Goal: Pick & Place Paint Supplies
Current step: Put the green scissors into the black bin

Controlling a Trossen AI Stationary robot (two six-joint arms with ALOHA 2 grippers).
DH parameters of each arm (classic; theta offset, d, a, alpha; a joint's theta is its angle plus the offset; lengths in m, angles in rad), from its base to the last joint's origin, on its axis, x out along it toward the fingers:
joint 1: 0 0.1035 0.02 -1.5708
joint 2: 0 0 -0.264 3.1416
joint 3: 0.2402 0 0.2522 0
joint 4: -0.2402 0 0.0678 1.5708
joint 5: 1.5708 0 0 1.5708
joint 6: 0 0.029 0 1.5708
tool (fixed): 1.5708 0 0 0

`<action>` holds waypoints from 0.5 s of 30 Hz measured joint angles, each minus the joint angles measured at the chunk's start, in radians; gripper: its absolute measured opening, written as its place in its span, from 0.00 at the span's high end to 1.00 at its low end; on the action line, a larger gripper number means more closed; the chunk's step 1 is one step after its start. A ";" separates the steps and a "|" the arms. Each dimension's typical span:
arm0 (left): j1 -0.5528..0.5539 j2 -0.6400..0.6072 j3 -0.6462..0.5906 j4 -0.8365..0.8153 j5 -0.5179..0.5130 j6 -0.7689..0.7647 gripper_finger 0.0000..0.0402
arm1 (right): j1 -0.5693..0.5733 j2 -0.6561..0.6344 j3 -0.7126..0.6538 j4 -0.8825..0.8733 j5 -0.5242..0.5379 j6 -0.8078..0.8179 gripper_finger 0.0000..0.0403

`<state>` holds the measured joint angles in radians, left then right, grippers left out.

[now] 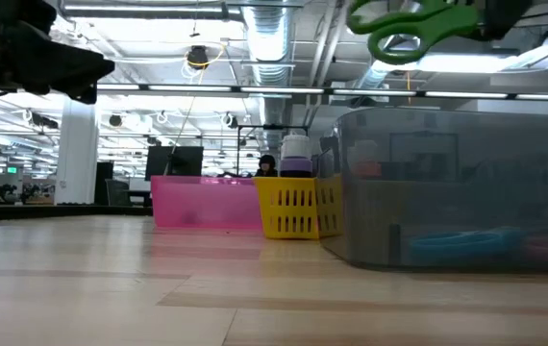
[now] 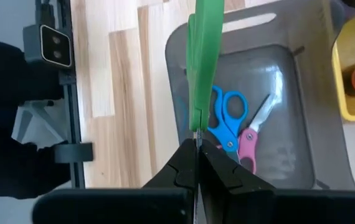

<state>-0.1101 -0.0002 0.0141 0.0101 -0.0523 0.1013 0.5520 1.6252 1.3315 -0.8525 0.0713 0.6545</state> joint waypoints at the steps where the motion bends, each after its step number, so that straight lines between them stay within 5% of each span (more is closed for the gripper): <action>1: 0.000 0.000 0.001 0.000 -0.010 0.000 0.79 | -0.001 0.000 -0.004 0.005 -0.003 -0.002 1.00; 15: 0.000 0.074 -0.001 0.069 -0.037 -0.009 0.79 | -0.065 0.000 -0.134 0.096 -0.071 -0.095 1.00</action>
<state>-0.1101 0.0735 0.0134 0.0791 -0.0890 0.0924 0.4869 1.6249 1.1973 -0.7567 0.0005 0.5593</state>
